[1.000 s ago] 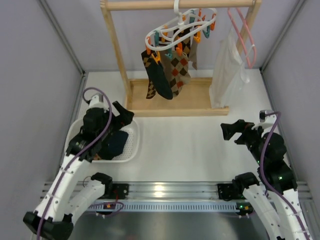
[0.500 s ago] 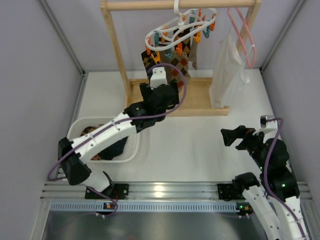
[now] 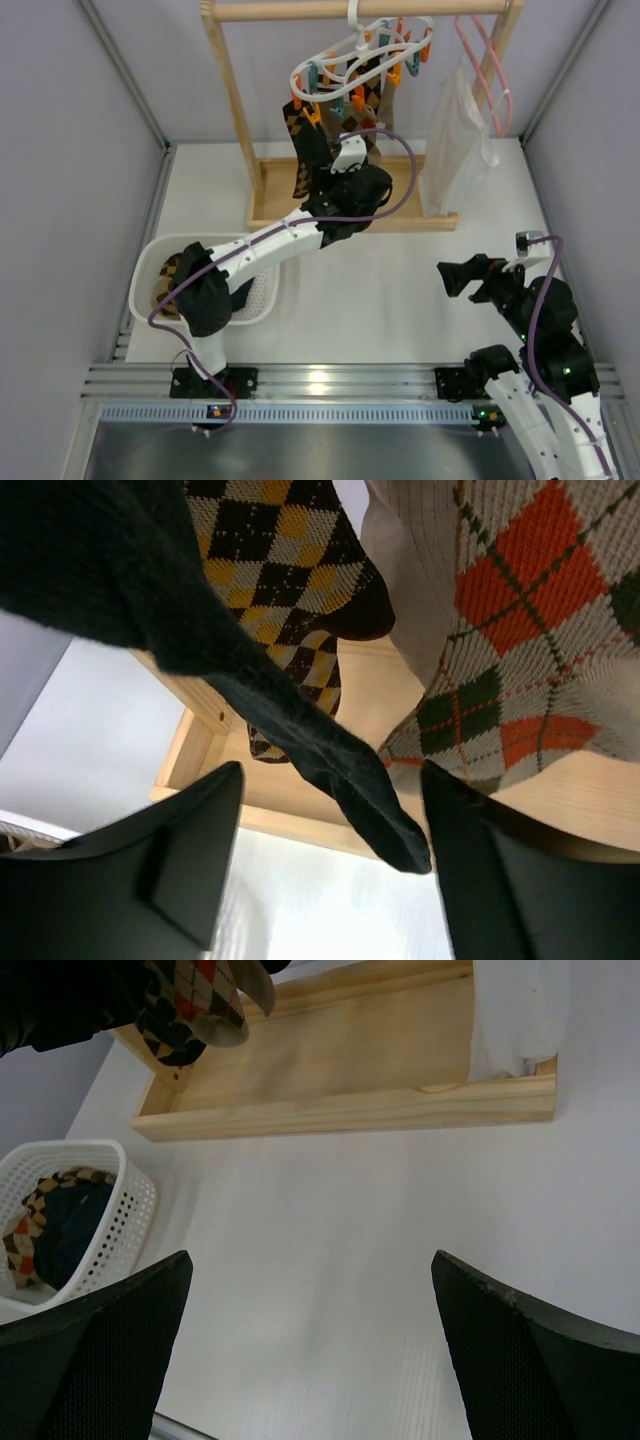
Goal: Remove the socks clipped to the hanger
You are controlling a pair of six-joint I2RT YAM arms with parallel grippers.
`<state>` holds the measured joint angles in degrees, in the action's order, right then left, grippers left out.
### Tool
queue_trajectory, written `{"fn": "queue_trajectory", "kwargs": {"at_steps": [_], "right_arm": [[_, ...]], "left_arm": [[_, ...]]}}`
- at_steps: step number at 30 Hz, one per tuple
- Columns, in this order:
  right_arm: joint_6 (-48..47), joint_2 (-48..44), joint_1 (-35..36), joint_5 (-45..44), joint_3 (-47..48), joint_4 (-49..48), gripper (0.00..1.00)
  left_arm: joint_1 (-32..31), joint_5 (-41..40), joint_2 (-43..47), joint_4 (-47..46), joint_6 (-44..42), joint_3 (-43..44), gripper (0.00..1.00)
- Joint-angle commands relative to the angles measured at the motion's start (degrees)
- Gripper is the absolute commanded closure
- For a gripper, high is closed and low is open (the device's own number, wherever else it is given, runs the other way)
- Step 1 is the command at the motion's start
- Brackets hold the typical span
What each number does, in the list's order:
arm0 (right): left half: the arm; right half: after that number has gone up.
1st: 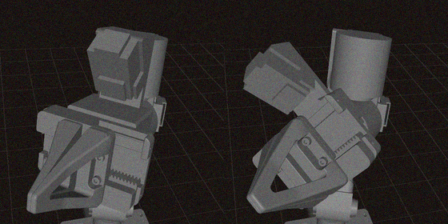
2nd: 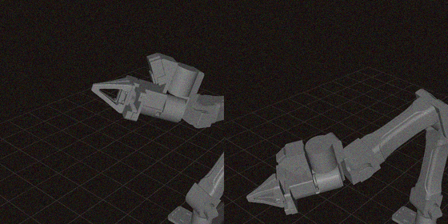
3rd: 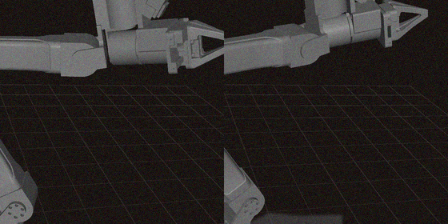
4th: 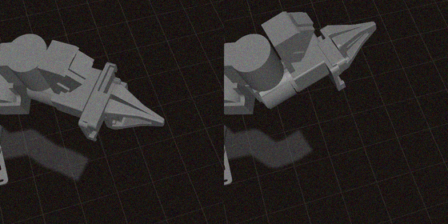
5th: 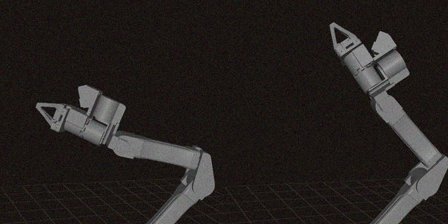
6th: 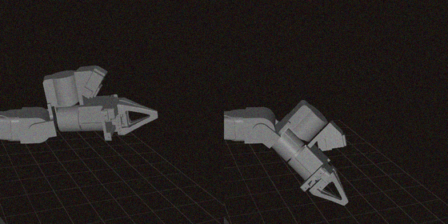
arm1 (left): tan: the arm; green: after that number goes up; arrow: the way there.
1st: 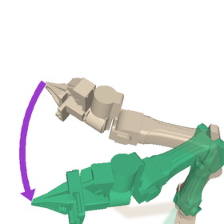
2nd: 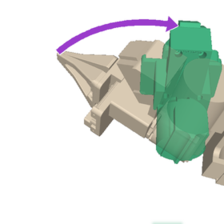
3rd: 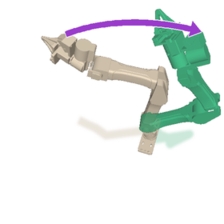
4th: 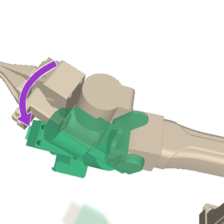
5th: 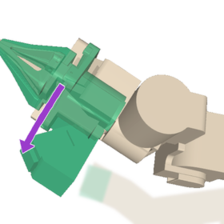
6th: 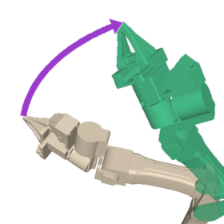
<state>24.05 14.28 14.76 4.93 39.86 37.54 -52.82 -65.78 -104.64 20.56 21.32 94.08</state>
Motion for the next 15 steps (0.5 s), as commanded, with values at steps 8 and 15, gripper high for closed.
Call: {"fn": "queue_trajectory", "kwargs": {"at_steps": [8,15], "right_arm": [[-1.8,1.3,-0.5,2.9,2.9,-1.0,0.01],[0.9,4.6,-0.5,12.5,5.0,-9.4,0.01]], "left_arm": [[2.3,0.4,1.1,-6.9,0.2,-2.5,0.83],[2.2,12.0,11.6,-12.6,0.9,-15.9,1.0]]}}
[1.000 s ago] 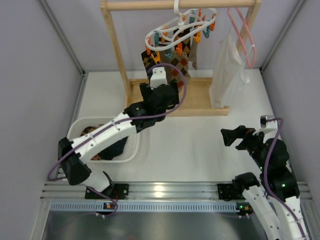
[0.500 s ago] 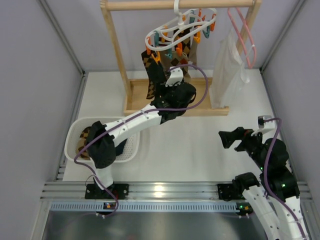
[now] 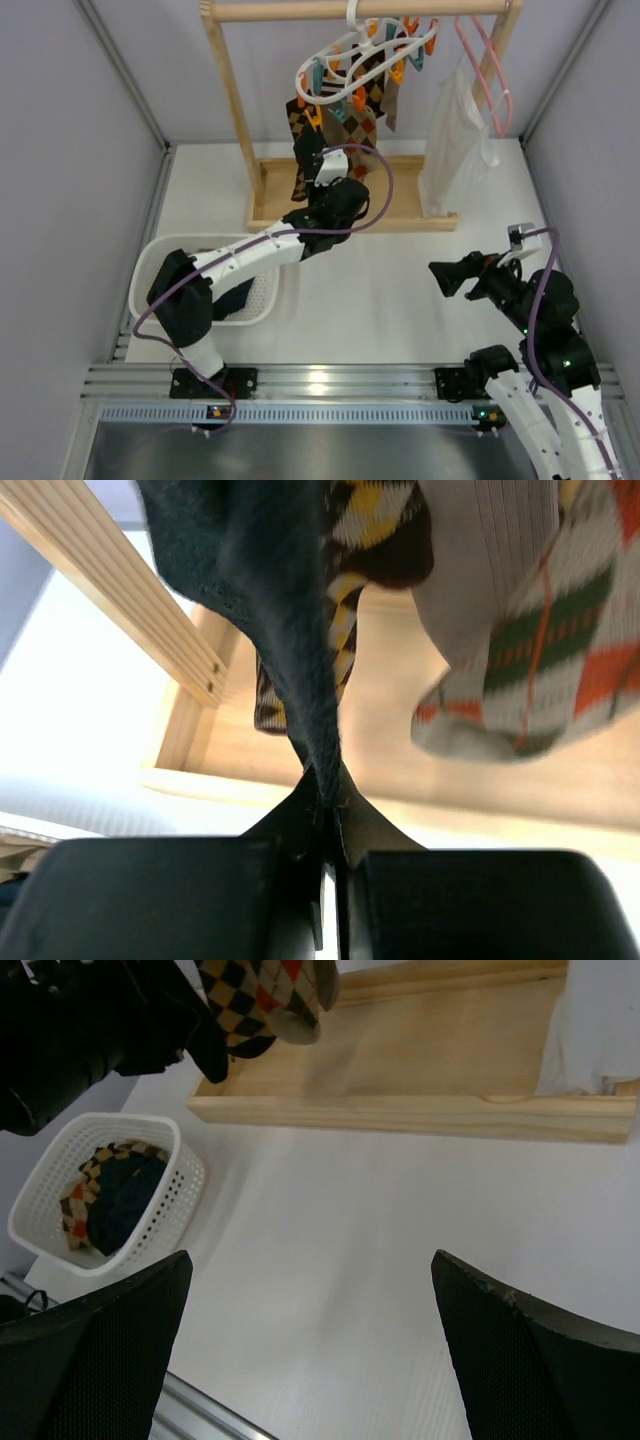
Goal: Remove the socks clipped to the hanger
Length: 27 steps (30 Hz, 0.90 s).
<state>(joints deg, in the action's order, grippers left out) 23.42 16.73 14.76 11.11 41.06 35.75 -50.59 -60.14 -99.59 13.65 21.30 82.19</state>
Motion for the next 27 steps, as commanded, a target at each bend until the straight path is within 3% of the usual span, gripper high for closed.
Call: {"fn": "queue_trajectory", "kwargs": {"at_steps": [1,8,10,13,17,21,27], "right_arm": [[2.2,4.1,-0.5,7.4,5.3,-8.8,0.01],[10.1,18.6,-0.4,16.4,15.0,-21.3,0.01],[10.4,25.4,0.4,16.3,20.6,-22.0,0.06],[7.4,34.6,6.5,10.1,31.1,-18.4,0.11],[0.1,47.1,18.1,-6.1,47.7,-9.5,0.17],[-2.4,60.5,25.4,-10.8,60.9,-5.2,0.28],[-5.6,74.1,30.1,-17.1,76.9,-2.6,0.38]], "left_arm": [[0.0,7.4,9.6,-6.4,0.8,-6.1,1.0],[0.1,15.0,21.8,-15.6,-2.3,-18.2,1.0],[0.1,16.9,23.8,-18.0,-3.7,-21.6,1.0],[0.1,21.3,27.6,-23.0,-4.8,-25.0,1.0],[0.1,26.3,30.6,-28.1,-4.3,-29.6,1.0],[0.1,27.4,32.8,-30.3,-3.5,-32.2,1.0],[0.1,28.1,34.2,-30.3,-2.9,-32.9,1.0]]}}
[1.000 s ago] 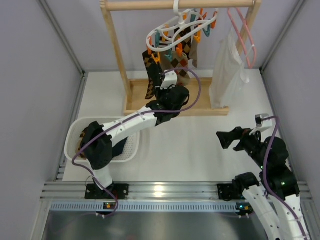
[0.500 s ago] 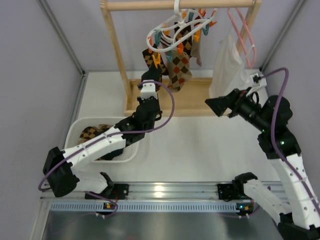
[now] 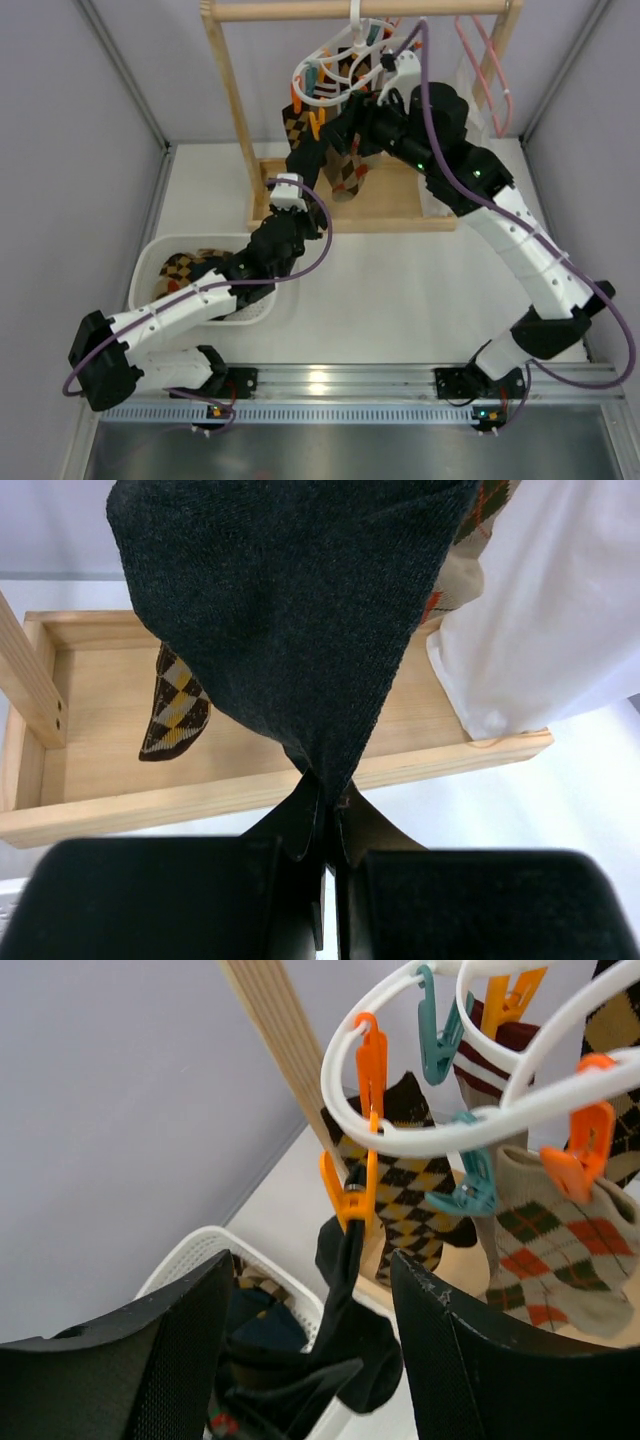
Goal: Remove the socks clipped to the hanger
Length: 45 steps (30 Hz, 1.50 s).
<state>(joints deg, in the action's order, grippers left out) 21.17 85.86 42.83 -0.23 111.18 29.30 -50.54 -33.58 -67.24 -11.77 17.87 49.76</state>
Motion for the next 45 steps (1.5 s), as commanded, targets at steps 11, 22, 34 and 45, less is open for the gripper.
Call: {"fn": "queue_trajectory", "kwargs": {"at_steps": [11,22,34,45], "right_arm": [[-7.2,14.7,2.2,-9.3,13.5,1.7,0.41],[-6.2,18.2,2.1,-9.4,15.9,-4.1,0.48],[-3.8,20.1,2.2,-10.1,15.9,-7.5,0.78],[-2.5,18.1,2.3,-8.6,14.8,-9.0,0.95]], "left_arm": [[0.1,3.0,3.0,-4.8,0.5,-1.2,1.0],[0.1,3.4,3.2,-4.8,1.1,-1.3,1.0],[0.1,2.7,4.8,-4.8,0.6,-1.7,1.0],[0.4,0.4,5.2,-4.7,0.9,-3.3,1.0]]}}
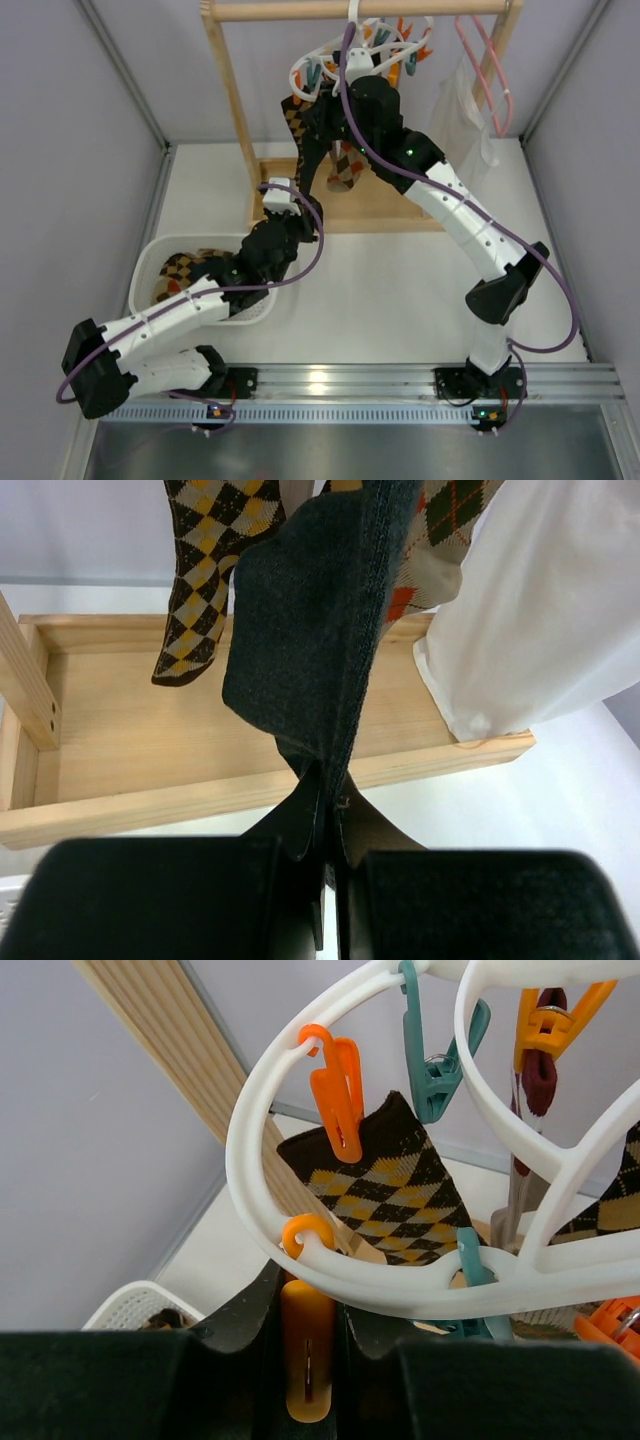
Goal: Remove the socks clipped to the hanger
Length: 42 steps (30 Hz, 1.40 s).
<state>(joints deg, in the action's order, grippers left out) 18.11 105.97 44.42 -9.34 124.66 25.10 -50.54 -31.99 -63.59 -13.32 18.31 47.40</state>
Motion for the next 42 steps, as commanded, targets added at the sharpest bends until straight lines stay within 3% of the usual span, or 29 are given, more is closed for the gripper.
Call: {"fn": "queue_trajectory", "kwargs": {"at_steps": [1,2,4,8,13,20,24,32,42], "right_arm": [[0.5,-2.1,0.7,0.6,1.2,-4.9,0.95],[0.4,-2.3,0.7,1.0,0.9,-5.1,0.85],[-0.1,-2.5,0.6,1.3,0.7,-4.9,0.5],[-0.3,-3.1,0.7,0.1,0.7,-3.6,0.33],[-1.1,-3.7,1.1,-5.3,1.0,0.8,0.33],[-4.4,-0.7,5.3,-17.8,9.3,9.7,0.39],[-6.2,-0.9,7.4,-23.4,8.3,9.9,0.4],[-7.9,0.0,8.1,-26.1,11.0,11.6,0.45],[-8.6,-2.8,8.4,-24.8,8.8,16.8,0.45]], "left_arm": [[0.4,-1.2,1.5,-3.1,0.4,-0.9,1.0],[0.4,-1.1,1.5,-3.1,0.3,-0.8,1.0],[0.4,-1.0,1.2,-3.0,0.0,-0.4,1.0],[0.4,-1.5,0.3,-3.0,-1.8,0.9,1.0],[0.4,-1.8,-1.4,-3.0,-3.4,2.8,1.0],[0.4,-0.7,-4.3,-3.0,-4.8,4.7,1.0],[0.4,0.4,-5.0,-3.0,-5.5,5.5,1.0],[-0.2,-0.4,-6.8,-3.1,-7.1,7.2,1.0],[-5.2,-8.8,-12.7,-3.2,-13.7,11.7,1.0]]}}
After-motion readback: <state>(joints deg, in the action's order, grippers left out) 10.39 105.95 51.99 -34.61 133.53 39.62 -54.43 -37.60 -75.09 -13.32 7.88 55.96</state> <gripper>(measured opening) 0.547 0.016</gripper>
